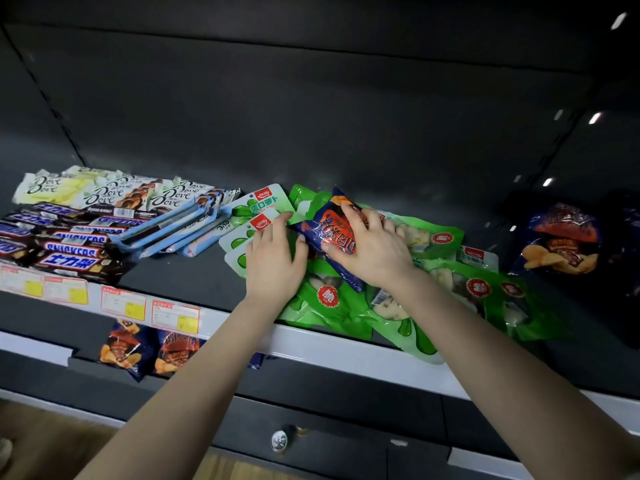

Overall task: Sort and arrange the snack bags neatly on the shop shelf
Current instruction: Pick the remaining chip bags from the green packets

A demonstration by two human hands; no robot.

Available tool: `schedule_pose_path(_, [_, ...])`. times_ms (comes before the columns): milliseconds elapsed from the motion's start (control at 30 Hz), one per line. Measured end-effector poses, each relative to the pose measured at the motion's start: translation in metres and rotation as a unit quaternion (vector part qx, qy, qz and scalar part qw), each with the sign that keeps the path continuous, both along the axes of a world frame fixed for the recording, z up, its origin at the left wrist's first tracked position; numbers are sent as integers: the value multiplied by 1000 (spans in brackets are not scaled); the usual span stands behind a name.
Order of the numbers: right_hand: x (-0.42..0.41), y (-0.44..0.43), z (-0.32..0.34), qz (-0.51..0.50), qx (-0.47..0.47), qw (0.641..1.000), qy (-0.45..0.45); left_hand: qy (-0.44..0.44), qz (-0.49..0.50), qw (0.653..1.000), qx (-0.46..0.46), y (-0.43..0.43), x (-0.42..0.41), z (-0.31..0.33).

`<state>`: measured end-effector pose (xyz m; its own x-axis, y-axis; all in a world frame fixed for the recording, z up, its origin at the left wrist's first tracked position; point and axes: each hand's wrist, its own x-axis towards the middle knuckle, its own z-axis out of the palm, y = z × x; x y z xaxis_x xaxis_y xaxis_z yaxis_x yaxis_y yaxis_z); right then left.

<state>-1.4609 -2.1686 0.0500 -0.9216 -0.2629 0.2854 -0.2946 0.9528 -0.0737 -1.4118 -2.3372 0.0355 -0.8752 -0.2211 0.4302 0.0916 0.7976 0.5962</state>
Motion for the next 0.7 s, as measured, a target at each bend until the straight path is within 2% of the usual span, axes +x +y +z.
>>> schedule_pose_path(133, [-1,6,12,-31,-5,999,-11,24,-11,1000,14,2,4,7])
schedule_pose_path(267, [5,11,12,-58,-13,998,-13,-3,-70,996,57,16,6,20])
schedule_pose_path(467, [19,19,21,-58,-95,993,47,-63,-100,993,-19,27,0,39])
schedule_pose_path(600, [32,32,22,-11,-162,983,81,-77,-127,987,-53,27,-8,45])
schedule_pose_path(700, [43,45,20,26,-164,980,109,-92,-161,979,-91,33,-13,46])
